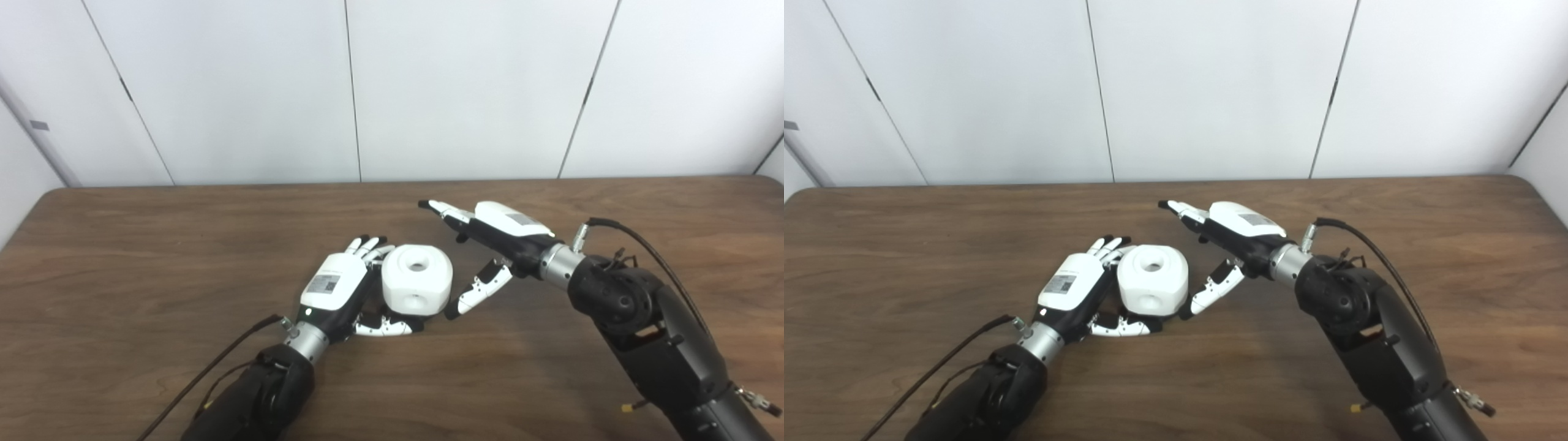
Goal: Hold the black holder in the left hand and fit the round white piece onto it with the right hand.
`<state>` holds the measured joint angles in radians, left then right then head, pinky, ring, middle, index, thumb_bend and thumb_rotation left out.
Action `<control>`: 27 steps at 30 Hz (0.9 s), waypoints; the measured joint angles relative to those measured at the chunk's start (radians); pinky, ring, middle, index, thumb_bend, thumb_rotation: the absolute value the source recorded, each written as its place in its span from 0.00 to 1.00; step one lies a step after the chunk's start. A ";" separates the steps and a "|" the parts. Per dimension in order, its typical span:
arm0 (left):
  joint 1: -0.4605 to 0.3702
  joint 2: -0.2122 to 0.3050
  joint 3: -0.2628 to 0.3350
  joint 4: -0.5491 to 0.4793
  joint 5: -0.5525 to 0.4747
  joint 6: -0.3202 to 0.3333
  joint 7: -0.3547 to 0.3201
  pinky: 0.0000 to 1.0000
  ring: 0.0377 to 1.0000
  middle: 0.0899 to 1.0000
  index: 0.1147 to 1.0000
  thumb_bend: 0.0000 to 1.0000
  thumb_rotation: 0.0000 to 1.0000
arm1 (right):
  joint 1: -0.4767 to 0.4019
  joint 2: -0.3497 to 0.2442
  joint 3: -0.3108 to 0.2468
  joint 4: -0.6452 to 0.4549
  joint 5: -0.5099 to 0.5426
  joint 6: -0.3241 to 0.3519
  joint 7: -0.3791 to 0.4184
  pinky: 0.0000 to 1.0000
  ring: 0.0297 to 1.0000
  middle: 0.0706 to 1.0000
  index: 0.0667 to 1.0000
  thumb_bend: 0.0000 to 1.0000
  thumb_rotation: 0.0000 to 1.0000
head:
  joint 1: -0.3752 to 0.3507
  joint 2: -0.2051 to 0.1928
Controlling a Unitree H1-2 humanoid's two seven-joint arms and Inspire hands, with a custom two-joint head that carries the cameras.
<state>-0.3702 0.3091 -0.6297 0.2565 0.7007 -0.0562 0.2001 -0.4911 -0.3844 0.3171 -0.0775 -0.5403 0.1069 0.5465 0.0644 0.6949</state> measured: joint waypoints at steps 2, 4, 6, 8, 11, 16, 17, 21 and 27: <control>0.000 -0.001 0.000 0.000 0.000 0.000 0.000 1.00 0.94 0.86 0.42 0.52 0.06 | 0.000 -0.014 -0.001 0.000 0.002 0.025 0.022 0.60 0.77 0.97 1.00 0.91 0.10 | -0.003 -0.003; 0.000 -0.001 0.000 0.000 0.000 0.001 0.000 1.00 0.94 0.87 0.42 0.52 0.06 | 0.009 -0.026 -0.030 -0.002 0.016 0.036 0.024 0.66 0.79 0.88 0.91 0.84 0.02 | -0.008 -0.005; 0.000 -0.001 0.000 0.000 0.000 0.001 0.000 1.00 0.94 0.87 0.42 0.52 0.06 | 0.037 -0.025 -0.101 -0.008 0.051 0.035 -0.013 0.62 0.76 0.83 0.84 0.80 0.03 | -0.008 -0.006; 0.000 -0.001 0.001 0.000 0.000 0.001 0.000 1.00 0.93 0.87 0.42 0.52 0.06 | 0.067 -0.019 -0.173 -0.007 0.086 0.025 -0.079 0.57 0.71 0.78 0.77 0.77 0.02 | -0.008 -0.008; 0.001 0.000 0.002 0.001 0.000 0.001 0.000 0.99 0.93 0.87 0.42 0.52 0.06 | 0.118 0.009 -0.287 -0.007 0.143 -0.002 -0.190 0.54 0.69 0.78 0.75 0.72 0.05 | -0.011 -0.012; 0.002 0.002 0.006 0.001 0.000 0.001 0.000 0.98 0.93 0.86 0.42 0.52 0.06 | 0.184 0.057 -0.387 -0.006 0.268 0.003 -0.260 0.55 0.70 0.81 0.80 0.67 0.09 | -0.006 -0.018; 0.002 0.002 0.006 0.001 0.000 0.001 0.000 0.98 0.93 0.86 0.42 0.52 0.06 | 0.195 0.063 -0.395 -0.006 0.290 0.004 -0.262 0.54 0.71 0.81 0.81 0.67 0.10 | -0.006 -0.018; 0.003 0.002 0.009 0.001 0.000 0.001 -0.003 0.98 0.93 0.86 0.42 0.52 0.06 | 0.227 0.069 -0.400 0.004 0.343 0.006 -0.274 0.56 0.72 0.83 0.83 0.68 0.12 | -0.003 -0.023; 0.010 0.002 0.024 -0.003 -0.005 0.001 -0.009 0.97 0.94 0.90 0.56 0.69 0.13 | 0.235 0.081 -0.428 0.018 0.389 0.006 -0.319 0.59 0.72 0.81 0.81 0.69 0.07 | -0.005 -0.031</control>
<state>-0.3606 0.3112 -0.6056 0.2535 0.6961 -0.0549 0.1910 -0.2561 -0.3030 -0.1113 -0.0596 -0.1508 0.1126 0.2279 0.0598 0.6642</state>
